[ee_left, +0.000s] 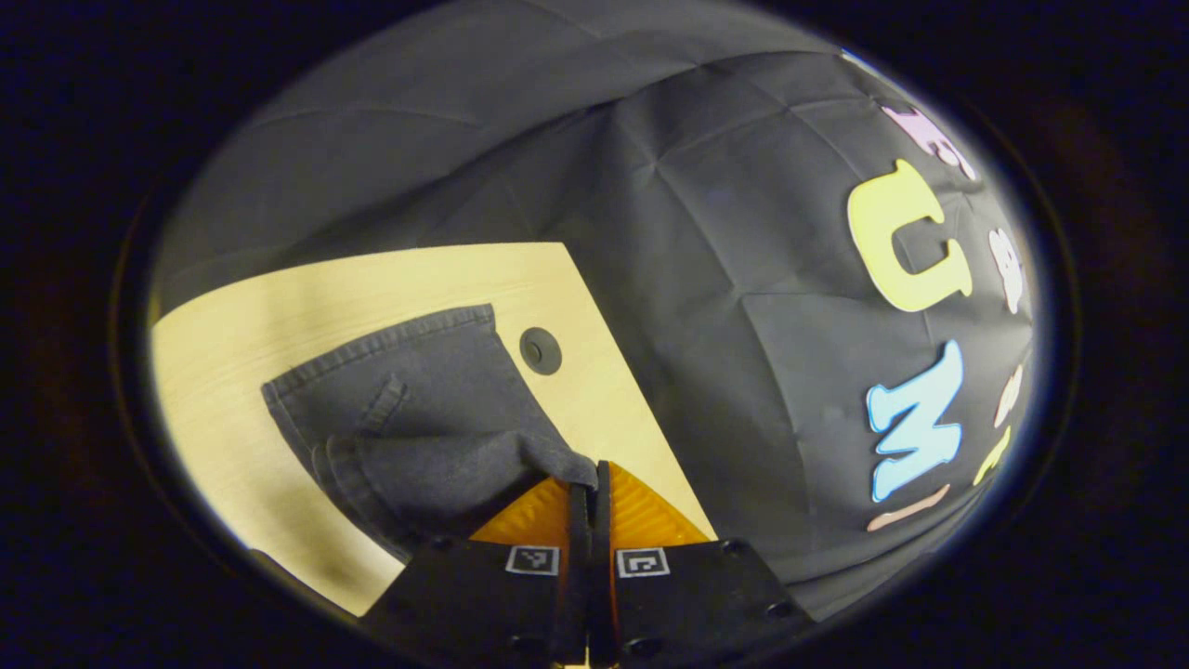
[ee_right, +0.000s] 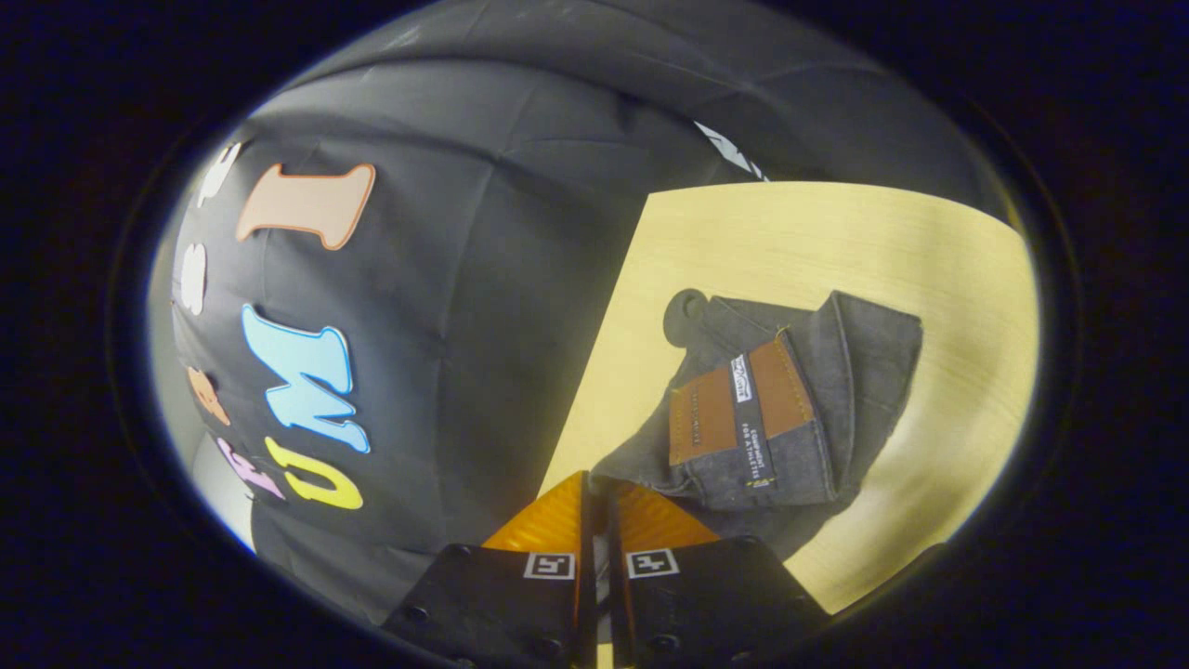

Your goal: Grasp the waist and the cuffs of the jeans and fold them to make the two legs overlap; first hold the waist and fold one-third of the jeans toward the cuffs, then hold the cuffs and fold the remaining one-third in the same direction to finish folding.

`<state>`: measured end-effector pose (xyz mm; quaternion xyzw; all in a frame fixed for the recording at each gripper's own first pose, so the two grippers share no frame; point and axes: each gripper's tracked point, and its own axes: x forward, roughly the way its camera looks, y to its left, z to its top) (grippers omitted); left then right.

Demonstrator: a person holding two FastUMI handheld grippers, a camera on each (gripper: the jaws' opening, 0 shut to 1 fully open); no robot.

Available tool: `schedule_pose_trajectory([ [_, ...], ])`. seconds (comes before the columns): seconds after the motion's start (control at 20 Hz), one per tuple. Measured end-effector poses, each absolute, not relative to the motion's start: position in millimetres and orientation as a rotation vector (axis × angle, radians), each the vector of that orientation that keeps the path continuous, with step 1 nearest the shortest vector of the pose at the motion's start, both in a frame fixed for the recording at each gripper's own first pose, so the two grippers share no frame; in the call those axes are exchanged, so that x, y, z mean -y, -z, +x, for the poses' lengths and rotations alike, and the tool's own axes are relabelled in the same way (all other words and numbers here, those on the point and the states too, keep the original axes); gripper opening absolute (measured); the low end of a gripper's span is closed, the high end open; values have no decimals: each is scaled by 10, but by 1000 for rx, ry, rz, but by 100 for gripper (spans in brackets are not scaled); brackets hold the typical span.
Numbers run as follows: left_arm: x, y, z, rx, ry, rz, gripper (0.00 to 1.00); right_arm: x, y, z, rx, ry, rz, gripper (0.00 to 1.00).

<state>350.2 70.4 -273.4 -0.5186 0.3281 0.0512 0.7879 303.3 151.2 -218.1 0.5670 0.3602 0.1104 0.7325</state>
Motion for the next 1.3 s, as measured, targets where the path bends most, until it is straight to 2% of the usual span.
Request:
schedule_pose_trajectory([
  [0.05,-616,2840,3495,-727,-121,-1058,13,-1541,2167,3017,-775,-249,1222,10],
  [0.1,-524,2831,3526,-732,-102,-1015,29,-1514,2099,3036,-752,-247,1213,16],
  [0.2,-456,2664,3603,-711,-62,-941,51,-1417,2022,3073,-715,-237,1197,56],
  [0.25,-443,2596,3617,-702,-52,-910,89,-1381,1996,3075,-703,-234,1187,66],
  [0.3,-412,2530,3639,-695,-52,-894,86,-1328,1951,3033,-704,-234,1170,71],
  [0.5,-395,2475,3544,-703,-71,-906,87,-1245,1962,2743,-741,-247,1027,79],
  [0.55,-399,2534,3473,-744,-77,-885,87,-1230,1983,2675,-748,-247,986,75],
  [0.6,-372,2620,3378,-795,-62,-871,87,-1251,1979,2581,-756,-260,957,84],
  [0.7,-424,2691,3266,-879,-64,-880,94,-1283,2021,2411,-783,-270,931,85],
  [0.75,-477,2696,3215,-902,-67,-890,100,-1296,2040,2341,-801,-273,937,86],
  [0.8,-517,2672,3185,-907,-72,-898,98,-1307,2043,2275,-807,-270,952,86],
  [0.95,-721,2491,3062,-874,-94,-908,99,-1216,2154,2172,-814,-182,975,86],
  [1.3,-975,1998,2660,-697,-77,-653,99,-759,2496,2090,-832,102,1082,92],
])
